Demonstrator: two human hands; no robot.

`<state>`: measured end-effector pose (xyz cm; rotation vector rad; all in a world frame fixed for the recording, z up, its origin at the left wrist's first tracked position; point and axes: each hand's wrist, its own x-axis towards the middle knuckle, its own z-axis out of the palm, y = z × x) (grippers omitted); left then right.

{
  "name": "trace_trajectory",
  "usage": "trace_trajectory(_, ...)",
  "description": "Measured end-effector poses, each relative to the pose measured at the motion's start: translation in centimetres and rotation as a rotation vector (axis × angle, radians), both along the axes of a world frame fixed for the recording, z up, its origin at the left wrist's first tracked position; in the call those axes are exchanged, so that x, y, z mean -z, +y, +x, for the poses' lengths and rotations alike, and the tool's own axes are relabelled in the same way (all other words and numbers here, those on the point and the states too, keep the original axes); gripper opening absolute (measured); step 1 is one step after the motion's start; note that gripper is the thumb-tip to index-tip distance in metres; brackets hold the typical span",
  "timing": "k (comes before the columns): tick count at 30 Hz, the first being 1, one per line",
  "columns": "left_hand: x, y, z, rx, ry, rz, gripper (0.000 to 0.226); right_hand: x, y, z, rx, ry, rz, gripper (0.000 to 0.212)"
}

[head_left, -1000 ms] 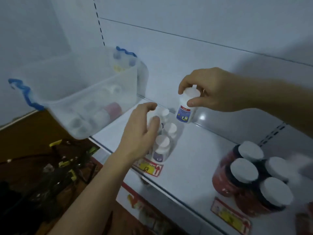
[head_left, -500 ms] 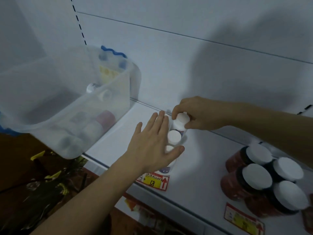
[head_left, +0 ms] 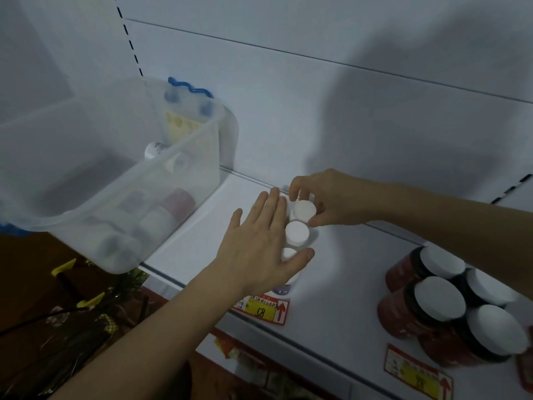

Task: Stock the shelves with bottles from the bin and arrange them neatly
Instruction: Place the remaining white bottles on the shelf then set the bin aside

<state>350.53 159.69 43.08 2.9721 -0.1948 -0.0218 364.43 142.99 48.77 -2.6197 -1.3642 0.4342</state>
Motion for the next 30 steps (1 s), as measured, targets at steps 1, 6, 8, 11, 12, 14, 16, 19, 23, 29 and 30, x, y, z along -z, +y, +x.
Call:
trace_trajectory(1, -0.1, 0.0, 0.0, 0.001, 0.009, 0.003, 0.100, 0.0, 0.0, 0.0, 0.005, 0.005, -0.009, 0.051)
trace_trajectory(6, -1.8, 0.4, -0.3, -0.001, 0.111, -0.064, 0.095, -1.5, -0.3, 0.3, -0.019, 0.002, -0.056, 0.061)
trace_trajectory(8, -3.6, 0.9, -0.7, -0.003, 0.085, -0.128, 0.091, -3.7, -0.4, 0.4, -0.015, -0.034, -0.009, 0.055)
trace_trajectory(11, -8.0, 3.3, -2.3, -0.031, -0.077, -0.159, 0.085, -8.2, 1.1, 0.3, -0.026, -0.153, 0.136, 0.042)
trace_trajectory(12, -9.8, 4.8, -3.0, -0.051, -0.135, -0.130, 0.084, -9.7, 2.1, 0.0, -0.041, -0.178, 0.200, 0.037)
trace_trajectory(14, -13.1, 8.4, -4.5, -0.099, -0.253, -0.065, 0.083, -12.1, 5.0, -0.3, -0.096, -0.196, 0.313, 0.033)
trace_trajectory(16, -15.3, 12.6, -5.5, -0.183, -0.316, -0.042, 0.079, -13.6, 8.5, -0.4, -0.143, -0.177, 0.363, 0.032)
trace_trajectory(19, -16.5, 18.8, -5.5, -0.327, -0.245, 0.040, 0.075, -14.1, 14.8, -0.2, -0.237, -0.180, 0.251, 0.029)
trace_trajectory(23, -15.5, 25.5, -4.3, -0.379, -0.118, 0.141, 0.039, -12.4, 23.8, -0.6, -0.430, -0.223, -0.057, 0.033)
trace_trajectory(29, -13.5, 29.5, -3.5, -0.338, 0.047, 0.057, 0.036, -7.2, 34.1, -2.9, -0.606, -0.265, -0.481, 0.051)
trace_trajectory(30, -13.3, 29.7, -3.4, -0.322, 0.062, 0.038, 0.038, -6.0, 35.2, -3.3, -0.601, -0.247, -0.529, 0.050)
